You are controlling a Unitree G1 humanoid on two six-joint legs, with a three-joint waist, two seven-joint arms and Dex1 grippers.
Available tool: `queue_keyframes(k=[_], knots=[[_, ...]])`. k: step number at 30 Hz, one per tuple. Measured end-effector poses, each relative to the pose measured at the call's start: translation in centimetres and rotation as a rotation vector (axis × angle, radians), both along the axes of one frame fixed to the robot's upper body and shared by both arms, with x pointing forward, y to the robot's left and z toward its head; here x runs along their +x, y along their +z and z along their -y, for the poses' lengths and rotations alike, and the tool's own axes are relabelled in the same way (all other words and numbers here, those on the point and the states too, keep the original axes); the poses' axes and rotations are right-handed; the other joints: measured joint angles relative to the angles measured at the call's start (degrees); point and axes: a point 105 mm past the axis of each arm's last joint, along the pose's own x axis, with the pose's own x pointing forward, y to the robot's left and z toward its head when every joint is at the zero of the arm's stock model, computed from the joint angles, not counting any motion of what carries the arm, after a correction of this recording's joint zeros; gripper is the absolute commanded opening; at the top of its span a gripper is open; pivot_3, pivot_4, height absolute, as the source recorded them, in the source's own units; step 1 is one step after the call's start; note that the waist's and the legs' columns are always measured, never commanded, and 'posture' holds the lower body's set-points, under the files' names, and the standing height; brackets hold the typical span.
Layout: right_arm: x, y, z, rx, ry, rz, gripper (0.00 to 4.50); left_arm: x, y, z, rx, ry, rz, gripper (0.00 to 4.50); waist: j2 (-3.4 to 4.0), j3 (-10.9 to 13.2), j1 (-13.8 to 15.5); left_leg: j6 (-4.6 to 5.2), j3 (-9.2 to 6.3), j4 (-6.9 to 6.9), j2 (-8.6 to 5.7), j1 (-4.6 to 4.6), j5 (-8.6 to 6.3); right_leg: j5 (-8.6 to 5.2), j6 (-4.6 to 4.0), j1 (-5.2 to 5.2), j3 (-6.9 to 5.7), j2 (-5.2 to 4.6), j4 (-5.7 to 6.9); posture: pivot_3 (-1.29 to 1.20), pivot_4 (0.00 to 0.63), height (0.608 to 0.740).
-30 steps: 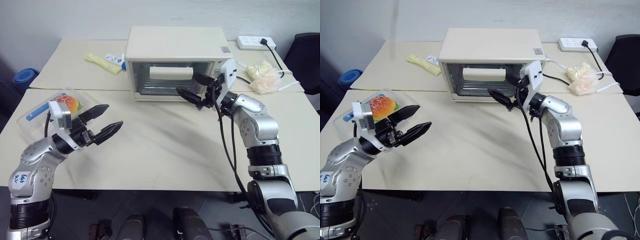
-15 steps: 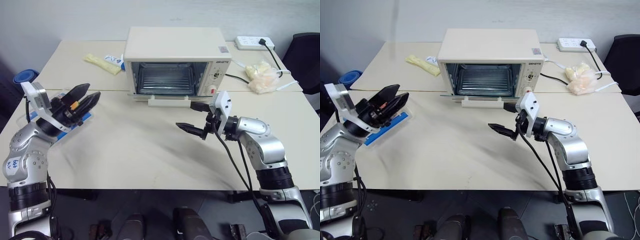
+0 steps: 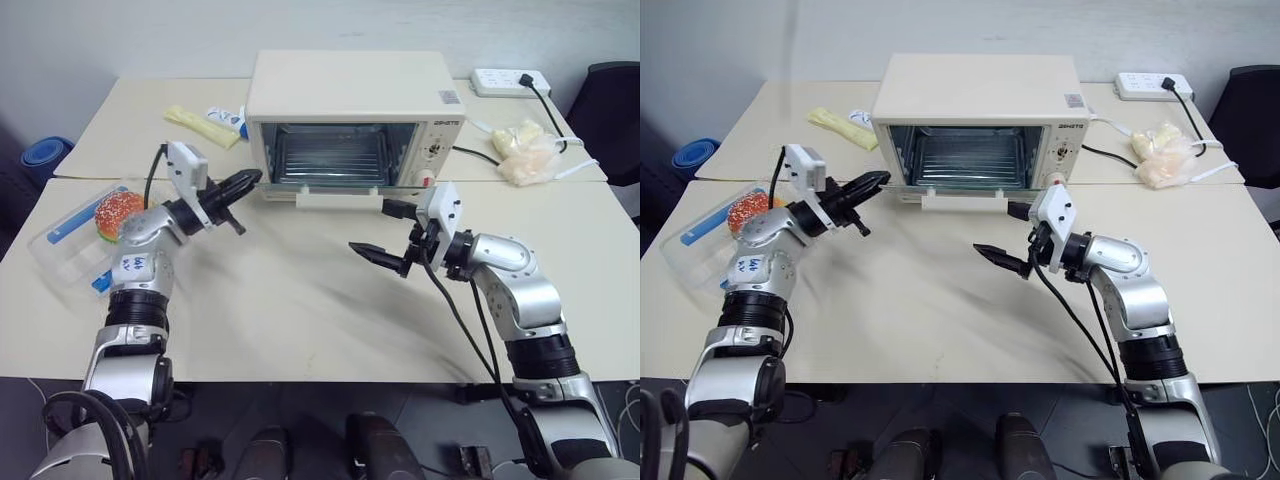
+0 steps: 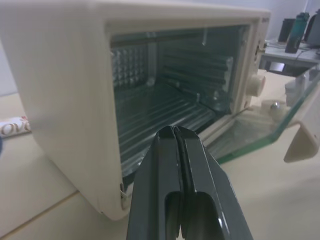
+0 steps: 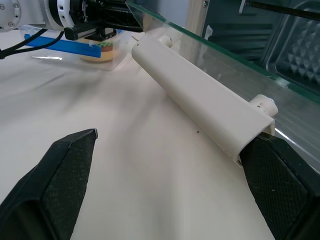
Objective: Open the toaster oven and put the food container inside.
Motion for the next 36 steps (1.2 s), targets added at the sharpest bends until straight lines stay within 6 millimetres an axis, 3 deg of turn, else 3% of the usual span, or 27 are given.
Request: queue_keyframes(k=[5, 8, 12, 17, 22, 27, 29, 33, 36], knots=[[-1.2, -2.5, 1.6, -0.010, -0.048, -0.047, 4.50, -0.2, -0.3, 1.1, 0.038, -0.060, -0.006, 0.03, -0.02, 0.01, 0.21, 0.05, -0.03, 0.26, -0.08, -0.03, -0.03, 0.00, 0.00, 0.03, 0.04, -0.06, 0.20, 0.00, 0.150, 0.740], [-2.5, -3.6, 3.5, -0.002, -0.104, -0.056, 4.50, -0.4, -1.0, 1.6, 0.083, -0.091, -0.019, 0.03, -0.03, 0.02, 0.56, 0.09, -0.07, 0.40, -0.09, 0.00, -0.05, 0.00, 0.00, 0.10, 0.03, -0.05, 0.14, 0.00, 0.150, 0.740], [-4.5, -5.2, 6.7, -0.018, -0.199, -0.064, 4.50, -1.1, -3.5, 2.3, 0.179, -0.111, -0.060, 0.03, -0.03, 0.02, 1.25, 0.12, -0.02, 0.41, -0.10, 0.16, -0.07, 0.00, 0.00, 0.22, 0.10, -0.03, 0.11, 0.00, 0.150, 0.740], [-7.0, -4.7, 9.2, 0.040, -0.244, -0.005, 4.50, -1.9, -6.6, 2.5, 0.219, -0.089, -0.131, 0.03, -0.05, 0.03, 1.48, 0.13, -0.04, 0.44, -0.07, 0.21, -0.07, 0.00, 0.00, 0.30, 0.10, -0.02, 0.12, 0.00, 0.150, 0.740], [-7.9, -3.8, 10.4, 0.068, -0.264, 0.011, 4.50, -2.2, -7.0, 3.3, 0.191, -0.060, -0.148, 0.03, -0.06, 0.03, 1.53, 0.28, -0.09, 0.48, -0.06, 0.27, -0.16, 0.00, 0.01, 0.37, 0.08, -0.03, 0.13, 0.00, 0.150, 0.740], [-7.9, -2.8, 10.1, 0.123, -0.201, 0.028, 4.50, -3.1, -7.7, 3.7, 0.147, -0.045, -0.197, 1.18, -0.06, 0.03, 1.40, 0.27, -0.08, 0.48, -0.03, 0.27, -0.15, 0.00, 0.01, 0.36, 0.09, -0.02, 0.12, 0.00, 0.150, 0.740], [-7.4, -2.4, 9.9, 0.124, -0.169, 0.049, 4.50, -4.4, -7.5, 3.3, 0.128, -0.038, -0.196, 1.72, -0.06, 0.03, 1.17, 0.25, -0.08, 0.46, 0.02, 0.28, -0.16, 0.00, 0.00, 0.36, 0.11, 0.00, 0.13, 0.00, 0.150, 0.740], [-6.9, -2.4, 8.7, 0.126, -0.091, 0.055, 4.50, -7.9, -6.9, -0.5, 0.064, 0.048, -0.188, 2.93, -0.04, 0.04, 0.95, 0.17, -0.14, 0.39, 0.15, 0.28, -0.18, -0.02, -0.03, 0.35, 0.09, 0.06, 0.03, 0.00, 0.150, 0.740], [-6.7, -2.1, 6.9, 0.144, -0.001, 0.070, 4.50, -11.1, -6.1, -5.5, -0.049, 0.236, -0.195, 3.79, -0.03, 0.04, 0.28, 0.20, -0.15, 0.32, 0.22, 0.31, -0.22, -0.02, -0.04, 0.38, 0.10, 0.07, -0.09, 0.00, 0.150, 0.740]])
